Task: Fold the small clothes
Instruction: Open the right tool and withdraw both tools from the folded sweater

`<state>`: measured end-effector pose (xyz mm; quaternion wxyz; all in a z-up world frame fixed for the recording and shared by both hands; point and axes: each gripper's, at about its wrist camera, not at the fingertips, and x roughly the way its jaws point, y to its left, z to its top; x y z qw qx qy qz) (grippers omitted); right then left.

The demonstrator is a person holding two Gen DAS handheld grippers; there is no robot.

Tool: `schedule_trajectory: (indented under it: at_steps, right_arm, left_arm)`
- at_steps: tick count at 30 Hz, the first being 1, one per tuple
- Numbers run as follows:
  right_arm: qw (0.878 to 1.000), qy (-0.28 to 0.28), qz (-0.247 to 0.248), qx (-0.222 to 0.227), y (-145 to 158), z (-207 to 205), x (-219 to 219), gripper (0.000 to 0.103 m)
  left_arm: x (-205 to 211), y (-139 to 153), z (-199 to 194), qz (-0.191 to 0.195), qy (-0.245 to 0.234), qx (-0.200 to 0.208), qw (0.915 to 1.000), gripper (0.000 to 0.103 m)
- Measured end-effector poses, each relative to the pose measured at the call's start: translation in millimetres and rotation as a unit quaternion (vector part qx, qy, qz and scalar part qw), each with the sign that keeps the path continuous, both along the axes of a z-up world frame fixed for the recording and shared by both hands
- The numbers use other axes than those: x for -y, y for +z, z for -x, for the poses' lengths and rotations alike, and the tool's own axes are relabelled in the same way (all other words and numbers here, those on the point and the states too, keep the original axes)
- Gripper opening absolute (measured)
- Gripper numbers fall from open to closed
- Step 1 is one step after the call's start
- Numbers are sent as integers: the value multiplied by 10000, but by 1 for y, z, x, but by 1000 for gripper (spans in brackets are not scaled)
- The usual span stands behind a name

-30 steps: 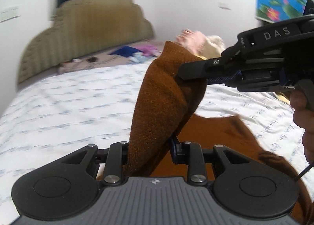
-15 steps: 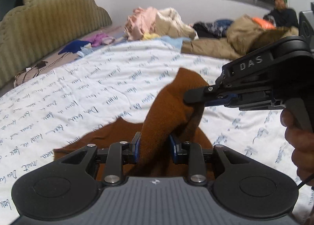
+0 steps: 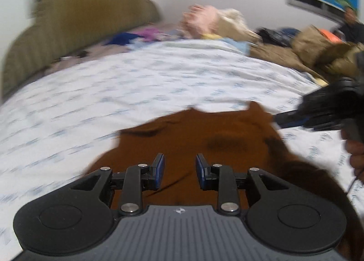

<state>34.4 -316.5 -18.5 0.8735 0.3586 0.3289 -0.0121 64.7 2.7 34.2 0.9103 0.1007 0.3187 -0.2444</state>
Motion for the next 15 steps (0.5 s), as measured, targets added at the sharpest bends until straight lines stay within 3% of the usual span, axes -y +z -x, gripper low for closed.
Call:
schedule_trajectory:
  at_steps: [2, 4, 7, 9, 11, 15]
  right_arm:
    - [9985, 432, 221, 250, 16, -1, -18, 17]
    - [9918, 1216, 106, 367, 25, -12, -44, 17]
    - [9725, 2312, -95, 281, 26, -37, -97, 30]
    - [9614, 2749, 59, 128, 23, -53, -136, 43]
    - [9490, 3146, 192, -19, 16, -70, -171, 43]
    - [9351, 3518, 139, -399, 5, -90, -212, 43]
  left_arm:
    - [-33, 4, 8, 213, 289, 5, 9994, 29]
    - [-60, 3, 15, 322, 591, -51, 9977, 29]
    - [-87, -2, 25, 244, 988, -62, 9948, 29]
    - [-97, -9, 26, 137, 1219, -141, 9924, 30]
    - [-102, -18, 21, 21, 1477, -252, 9887, 30]
    - [-104, -32, 9, 59, 1531, -468, 9871, 33]
